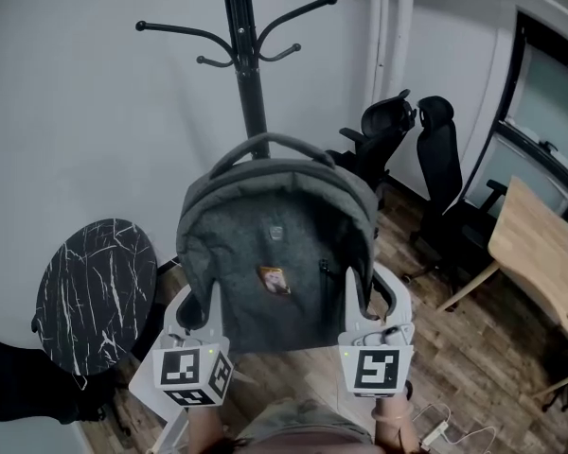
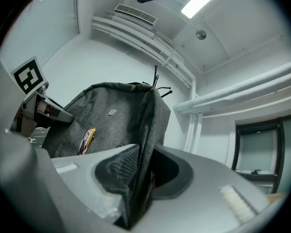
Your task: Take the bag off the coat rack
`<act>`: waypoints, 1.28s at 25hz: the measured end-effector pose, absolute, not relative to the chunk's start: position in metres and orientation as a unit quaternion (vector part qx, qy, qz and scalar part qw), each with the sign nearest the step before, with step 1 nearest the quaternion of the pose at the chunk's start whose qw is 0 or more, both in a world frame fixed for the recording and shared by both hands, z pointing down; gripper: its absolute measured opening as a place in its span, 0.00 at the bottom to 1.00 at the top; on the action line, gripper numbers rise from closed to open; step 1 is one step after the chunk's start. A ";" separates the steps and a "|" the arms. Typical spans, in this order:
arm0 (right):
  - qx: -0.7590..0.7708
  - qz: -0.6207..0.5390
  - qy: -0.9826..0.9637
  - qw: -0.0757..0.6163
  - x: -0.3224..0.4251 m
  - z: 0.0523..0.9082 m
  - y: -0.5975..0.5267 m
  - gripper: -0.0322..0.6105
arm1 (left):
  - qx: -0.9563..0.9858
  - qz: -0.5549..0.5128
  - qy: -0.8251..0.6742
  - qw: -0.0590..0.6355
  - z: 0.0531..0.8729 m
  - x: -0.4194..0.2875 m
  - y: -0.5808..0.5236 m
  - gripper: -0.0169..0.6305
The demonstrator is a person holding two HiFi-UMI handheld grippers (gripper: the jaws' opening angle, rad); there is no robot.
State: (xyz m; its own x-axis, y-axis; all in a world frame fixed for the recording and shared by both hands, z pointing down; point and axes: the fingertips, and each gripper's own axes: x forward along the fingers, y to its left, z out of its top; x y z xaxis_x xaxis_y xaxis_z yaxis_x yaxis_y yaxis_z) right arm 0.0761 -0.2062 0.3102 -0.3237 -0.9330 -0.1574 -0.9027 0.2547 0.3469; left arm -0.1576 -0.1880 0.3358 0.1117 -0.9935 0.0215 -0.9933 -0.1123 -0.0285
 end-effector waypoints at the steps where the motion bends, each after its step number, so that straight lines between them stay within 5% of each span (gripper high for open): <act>1: 0.578 -0.189 -0.793 0.040 0.078 0.311 -0.205 0.16 | -0.744 -0.018 0.668 0.003 0.336 -0.155 -0.185 0.15; 32: 0.574 -0.143 -0.805 0.041 0.117 0.344 -0.188 0.16 | -0.743 -0.046 0.667 -0.016 0.362 -0.116 -0.158 0.15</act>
